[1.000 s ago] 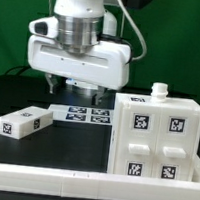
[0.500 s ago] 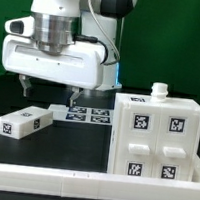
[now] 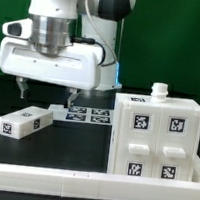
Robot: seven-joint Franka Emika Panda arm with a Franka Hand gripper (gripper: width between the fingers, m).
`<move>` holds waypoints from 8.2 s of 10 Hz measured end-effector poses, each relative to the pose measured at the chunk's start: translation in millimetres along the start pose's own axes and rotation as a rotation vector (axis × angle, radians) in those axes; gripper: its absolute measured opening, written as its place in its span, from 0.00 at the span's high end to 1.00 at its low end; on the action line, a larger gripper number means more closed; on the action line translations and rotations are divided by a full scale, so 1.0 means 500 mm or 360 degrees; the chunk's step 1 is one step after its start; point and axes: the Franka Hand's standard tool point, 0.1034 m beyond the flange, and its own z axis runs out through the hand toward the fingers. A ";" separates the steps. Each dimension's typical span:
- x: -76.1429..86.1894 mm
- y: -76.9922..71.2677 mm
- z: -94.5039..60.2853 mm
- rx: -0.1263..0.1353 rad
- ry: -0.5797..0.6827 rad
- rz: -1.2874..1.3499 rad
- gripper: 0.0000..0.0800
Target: Assemble cabinet
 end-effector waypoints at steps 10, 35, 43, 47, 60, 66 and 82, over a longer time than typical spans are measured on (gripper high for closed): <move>-0.015 0.061 0.082 -0.0063 -0.0037 0.0008 0.00; 0.034 -0.275 -0.155 0.0092 -0.0139 0.0110 0.30; 0.100 -0.438 -0.271 0.0107 -0.0145 0.0118 0.30; 0.091 -0.436 -0.260 0.0091 -0.0144 0.0051 0.30; 0.190 -0.506 -0.260 0.0070 -0.0080 -0.0161 0.30; 0.211 -0.501 -0.240 0.0062 -0.0059 -0.0185 0.30; 0.220 -0.503 -0.235 0.0076 -0.0018 0.0020 0.30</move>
Offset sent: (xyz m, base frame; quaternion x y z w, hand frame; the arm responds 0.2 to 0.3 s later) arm 0.0034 -0.0069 -0.0071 0.0278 0.0096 0.0201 0.9994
